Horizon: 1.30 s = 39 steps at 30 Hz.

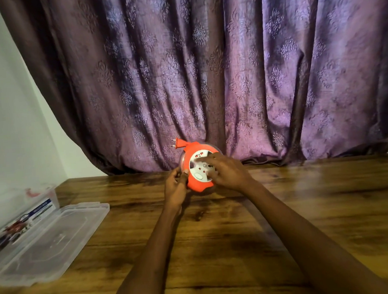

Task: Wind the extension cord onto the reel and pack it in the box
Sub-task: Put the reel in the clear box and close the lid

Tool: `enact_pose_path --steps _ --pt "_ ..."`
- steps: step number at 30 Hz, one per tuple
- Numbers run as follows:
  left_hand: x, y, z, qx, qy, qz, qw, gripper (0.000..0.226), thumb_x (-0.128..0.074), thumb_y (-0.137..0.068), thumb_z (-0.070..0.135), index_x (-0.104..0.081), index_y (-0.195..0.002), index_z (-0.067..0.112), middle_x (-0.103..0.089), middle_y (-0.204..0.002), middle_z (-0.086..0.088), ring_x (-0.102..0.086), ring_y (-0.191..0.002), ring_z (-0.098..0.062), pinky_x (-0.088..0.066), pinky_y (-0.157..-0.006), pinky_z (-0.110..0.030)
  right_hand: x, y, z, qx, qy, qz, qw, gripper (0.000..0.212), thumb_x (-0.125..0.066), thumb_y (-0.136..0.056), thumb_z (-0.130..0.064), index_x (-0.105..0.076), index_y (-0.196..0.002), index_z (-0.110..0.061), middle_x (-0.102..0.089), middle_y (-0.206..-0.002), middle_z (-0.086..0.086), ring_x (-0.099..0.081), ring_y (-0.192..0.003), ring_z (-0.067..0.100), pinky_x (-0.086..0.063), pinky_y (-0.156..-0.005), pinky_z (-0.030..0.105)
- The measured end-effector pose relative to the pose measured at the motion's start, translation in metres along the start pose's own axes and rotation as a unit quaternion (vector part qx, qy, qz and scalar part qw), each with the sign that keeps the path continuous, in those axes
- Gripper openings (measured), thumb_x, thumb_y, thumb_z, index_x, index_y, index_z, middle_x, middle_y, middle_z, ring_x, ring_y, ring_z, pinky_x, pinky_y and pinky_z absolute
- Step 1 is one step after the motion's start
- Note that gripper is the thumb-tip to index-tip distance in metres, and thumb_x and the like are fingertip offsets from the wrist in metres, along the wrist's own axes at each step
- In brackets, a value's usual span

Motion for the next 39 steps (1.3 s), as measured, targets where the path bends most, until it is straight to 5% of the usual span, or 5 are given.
enact_pose_path --steps 4,21,28,32,39 --pt "0.017 -0.003 0.004 0.029 0.033 0.032 0.999 0.025 -0.059 -0.096 0.02 -0.064 -0.116 0.005 -0.07 -0.095 -0.01 -0.064 -0.074 -0.01 -0.055 -0.052 -0.027 0.012 -0.003 0.03 -0.144 -0.249 0.161 0.944 0.047 -0.059 -0.089 -0.028 -0.049 -0.136 -0.029 -0.055 -0.124 -0.002 -0.061 -0.092 0.015 -0.052 -0.084 0.036" --pt "0.196 0.014 0.097 0.033 -0.205 0.016 0.978 0.017 -0.06 -0.095 0.028 -0.069 -0.095 0.013 -0.064 -0.082 -0.011 -0.061 -0.071 -0.024 -0.052 -0.065 -0.033 -0.077 -0.05 -0.089 -0.203 -0.539 -0.097 0.811 0.025 -0.059 -0.097 -0.037 -0.068 -0.086 -0.016 -0.044 -0.043 0.006 -0.038 -0.029 0.011 -0.025 -0.03 0.018" --pt "0.325 0.073 0.15 0.006 -0.58 0.428 0.693 0.052 -0.067 -0.085 0.032 -0.054 -0.13 0.012 -0.031 -0.15 -0.025 -0.031 -0.134 -0.049 -0.029 -0.108 -0.056 -0.111 -0.054 -0.142 -0.273 -0.602 -0.063 0.748 0.027 -0.053 -0.1 -0.032 -0.063 -0.09 -0.009 -0.049 -0.039 0.0 -0.04 -0.027 0.01 -0.026 -0.03 0.016" --pt "0.382 0.086 0.138 0.076 -0.582 0.422 0.691 0.052 -0.068 -0.082 0.036 -0.054 -0.129 0.019 -0.005 -0.16 -0.026 -0.002 -0.144 -0.054 -0.011 -0.114 -0.064 -0.119 -0.052 -0.158 -0.282 -0.604 -0.075 0.741 0.028 -0.056 -0.098 -0.037 -0.063 -0.088 -0.012 -0.048 -0.036 -0.003 -0.038 -0.026 0.009 -0.023 -0.03 0.013" --pt "0.393 0.089 0.15 -0.022 -0.569 0.414 0.711 0.025 -0.056 -0.095 0.021 -0.07 -0.108 0.005 -0.052 -0.129 -0.023 -0.052 -0.114 -0.046 -0.045 -0.093 -0.048 -0.123 -0.046 -0.16 -0.281 -0.575 -0.093 0.763 0.03 -0.055 -0.099 -0.036 -0.064 -0.095 -0.007 -0.048 -0.035 -0.004 -0.038 -0.026 0.009 -0.023 -0.031 0.014"
Point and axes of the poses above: each hand's wrist, its own y-axis away from the middle knuckle, its own x-axis out of the back of the hand, z = x × y, the point moved 6 cm from there along -y, towards the middle knuckle
